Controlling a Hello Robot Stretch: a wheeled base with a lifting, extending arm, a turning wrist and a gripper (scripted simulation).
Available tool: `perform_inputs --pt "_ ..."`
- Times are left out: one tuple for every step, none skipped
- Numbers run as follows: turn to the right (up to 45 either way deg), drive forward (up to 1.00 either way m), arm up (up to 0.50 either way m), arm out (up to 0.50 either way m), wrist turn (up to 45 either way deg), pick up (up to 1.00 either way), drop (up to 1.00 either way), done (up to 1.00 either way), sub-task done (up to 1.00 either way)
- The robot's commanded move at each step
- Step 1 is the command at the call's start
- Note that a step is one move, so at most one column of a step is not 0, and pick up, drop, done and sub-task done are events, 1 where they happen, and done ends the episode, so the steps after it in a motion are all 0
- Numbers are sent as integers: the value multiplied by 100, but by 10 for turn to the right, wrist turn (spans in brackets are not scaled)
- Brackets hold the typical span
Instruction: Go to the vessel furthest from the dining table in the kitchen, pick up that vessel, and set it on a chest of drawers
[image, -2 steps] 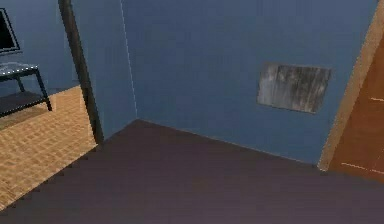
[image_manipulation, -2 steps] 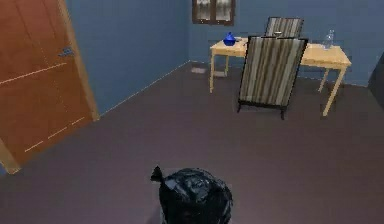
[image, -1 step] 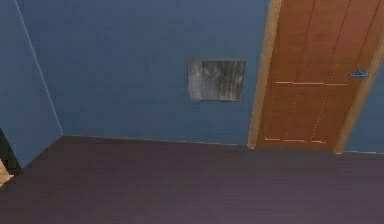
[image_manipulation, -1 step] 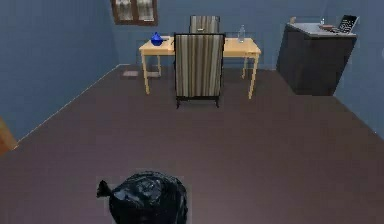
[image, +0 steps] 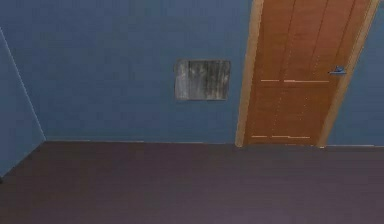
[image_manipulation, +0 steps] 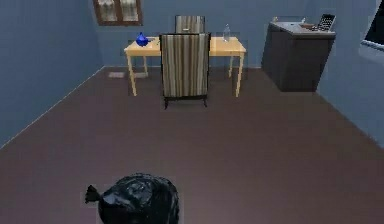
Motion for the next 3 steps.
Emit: perform_inputs --pt "0 5 0 0 0 0 0 0 0" --pt "0 65 0 0 0 0 0 0 0" --pt "450 0 0 0 0 0 0 0 0"
